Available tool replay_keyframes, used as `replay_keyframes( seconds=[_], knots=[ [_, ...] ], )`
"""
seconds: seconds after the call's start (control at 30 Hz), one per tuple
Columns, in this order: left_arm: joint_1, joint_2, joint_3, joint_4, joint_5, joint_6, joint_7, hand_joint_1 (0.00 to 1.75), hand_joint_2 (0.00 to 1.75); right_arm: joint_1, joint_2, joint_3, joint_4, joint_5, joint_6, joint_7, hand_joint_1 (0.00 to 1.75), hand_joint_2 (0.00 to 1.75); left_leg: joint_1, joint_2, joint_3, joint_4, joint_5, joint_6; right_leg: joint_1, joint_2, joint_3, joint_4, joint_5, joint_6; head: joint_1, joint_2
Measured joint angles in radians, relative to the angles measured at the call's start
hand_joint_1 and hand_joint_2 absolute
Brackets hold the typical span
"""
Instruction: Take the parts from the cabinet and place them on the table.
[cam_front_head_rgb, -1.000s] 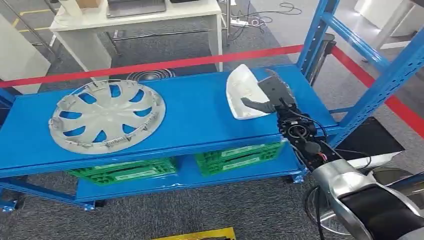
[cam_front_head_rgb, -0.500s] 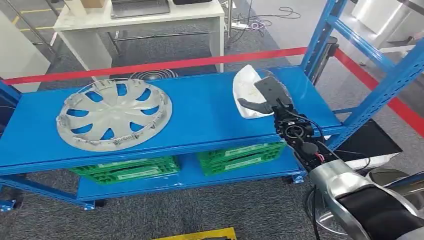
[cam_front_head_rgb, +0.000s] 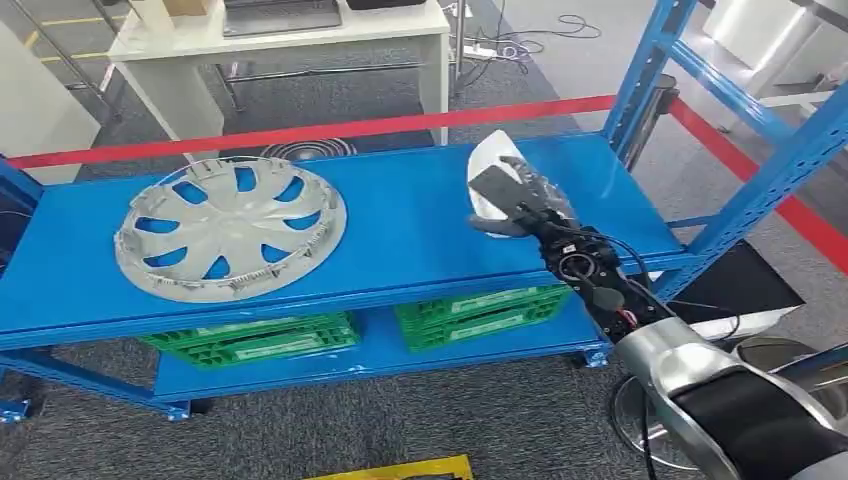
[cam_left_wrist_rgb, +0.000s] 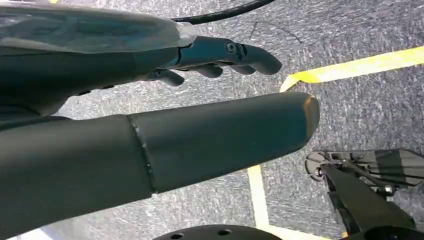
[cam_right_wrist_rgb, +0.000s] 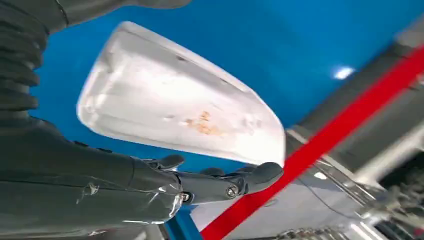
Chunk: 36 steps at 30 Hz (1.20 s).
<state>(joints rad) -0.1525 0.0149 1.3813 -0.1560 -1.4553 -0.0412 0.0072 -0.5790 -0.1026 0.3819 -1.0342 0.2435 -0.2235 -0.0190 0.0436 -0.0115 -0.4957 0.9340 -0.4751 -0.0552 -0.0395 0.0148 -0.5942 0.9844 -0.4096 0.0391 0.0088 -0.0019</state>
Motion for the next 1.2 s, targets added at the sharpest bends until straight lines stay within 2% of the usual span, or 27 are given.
replay_keyframes(
  seconds=[0.1,0.23,0.43,0.7,1.2],
  knots=[
    [0.000,0.000,0.000,0.000,0.000,0.000,0.005,0.00,0.00,-0.017,0.000,0.037,0.011,0.104,0.091,0.104,0.00,1.75,0.000,0.000,0.000,0.000,0.000,0.000,0.000,0.000,0.000,0.000,0.000,0.000,0.000,0.000],
    [0.000,0.000,0.000,0.000,-0.003,0.000,0.006,0.00,0.00,-0.052,0.000,0.104,0.060,0.201,0.135,0.148,0.00,1.75,0.000,0.000,0.000,0.000,0.000,0.001,0.000,0.000,0.000,0.000,0.000,0.000,0.000,0.000],
    [0.000,0.000,0.000,0.000,-0.003,0.000,0.006,0.00,0.00,-0.082,0.009,0.164,0.121,0.225,0.145,0.162,0.00,1.75,0.000,-0.001,-0.001,0.000,0.001,0.001,0.000,-0.001,0.000,0.000,0.000,0.000,0.000,0.000],
    [0.000,0.000,0.000,0.000,-0.005,0.000,0.006,0.00,0.00,-0.103,0.011,0.199,0.167,0.225,0.145,0.162,0.00,1.75,0.000,-0.001,0.000,0.000,0.001,0.001,0.000,-0.001,0.000,-0.001,0.001,0.001,0.000,0.000],
    [0.000,0.004,0.004,0.000,-0.009,-0.003,0.006,0.00,0.00,-0.111,0.011,0.212,0.225,0.218,0.106,0.143,0.00,1.75,0.000,0.000,0.000,0.001,0.001,0.001,0.000,0.000,0.000,-0.002,0.001,0.002,0.000,0.000]
  ],
)
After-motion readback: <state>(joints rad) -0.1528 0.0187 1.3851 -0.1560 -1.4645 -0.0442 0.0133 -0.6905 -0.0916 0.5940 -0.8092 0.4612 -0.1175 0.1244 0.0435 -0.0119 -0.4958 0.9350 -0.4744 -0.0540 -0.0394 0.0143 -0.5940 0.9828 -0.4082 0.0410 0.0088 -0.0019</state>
